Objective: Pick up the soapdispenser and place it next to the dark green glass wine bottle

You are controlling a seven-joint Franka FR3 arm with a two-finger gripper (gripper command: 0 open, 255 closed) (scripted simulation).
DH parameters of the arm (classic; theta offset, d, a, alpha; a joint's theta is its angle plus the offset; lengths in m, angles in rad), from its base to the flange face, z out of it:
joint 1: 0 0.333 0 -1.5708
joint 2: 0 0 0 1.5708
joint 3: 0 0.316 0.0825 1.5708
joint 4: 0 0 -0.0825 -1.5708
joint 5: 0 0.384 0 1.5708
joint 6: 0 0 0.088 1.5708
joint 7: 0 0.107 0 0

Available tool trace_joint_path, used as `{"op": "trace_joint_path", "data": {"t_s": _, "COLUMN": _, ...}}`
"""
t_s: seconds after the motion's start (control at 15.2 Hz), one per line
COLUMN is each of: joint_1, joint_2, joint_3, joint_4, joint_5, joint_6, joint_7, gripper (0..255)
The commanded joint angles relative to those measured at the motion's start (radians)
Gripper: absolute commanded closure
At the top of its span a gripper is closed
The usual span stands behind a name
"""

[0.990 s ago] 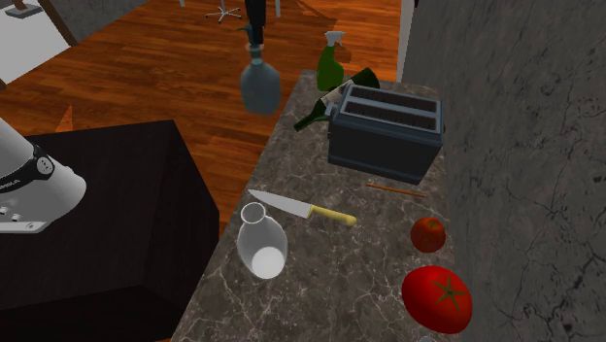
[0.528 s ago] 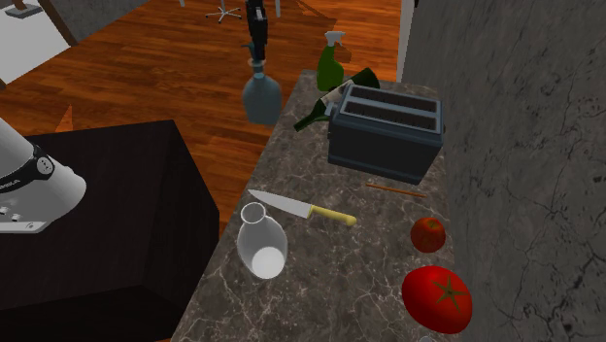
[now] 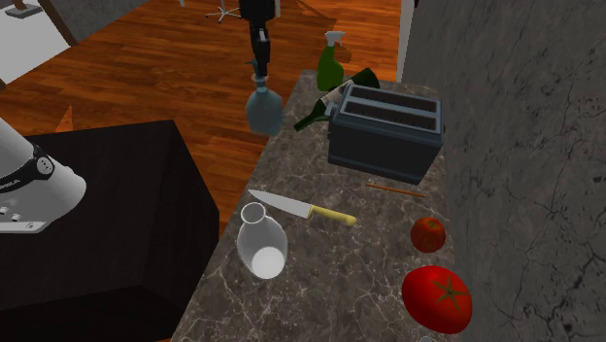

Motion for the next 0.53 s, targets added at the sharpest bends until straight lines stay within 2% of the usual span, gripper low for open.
{"op": "trace_joint_path", "data": {"t_s": 0.0, "joint_1": 0.0, "joint_2": 0.012, "joint_3": 0.0, "joint_4": -0.012, "joint_5": -0.002, "joint_6": 0.025, "joint_7": 0.002, "gripper": 255}}
{"op": "trace_joint_path", "data": {"t_s": 0.46, "joint_1": 0.001, "joint_2": 0.065, "joint_3": -0.002, "joint_4": -0.041, "joint_5": -0.007, "joint_6": 0.107, "joint_7": 0.009, "gripper": 255}}
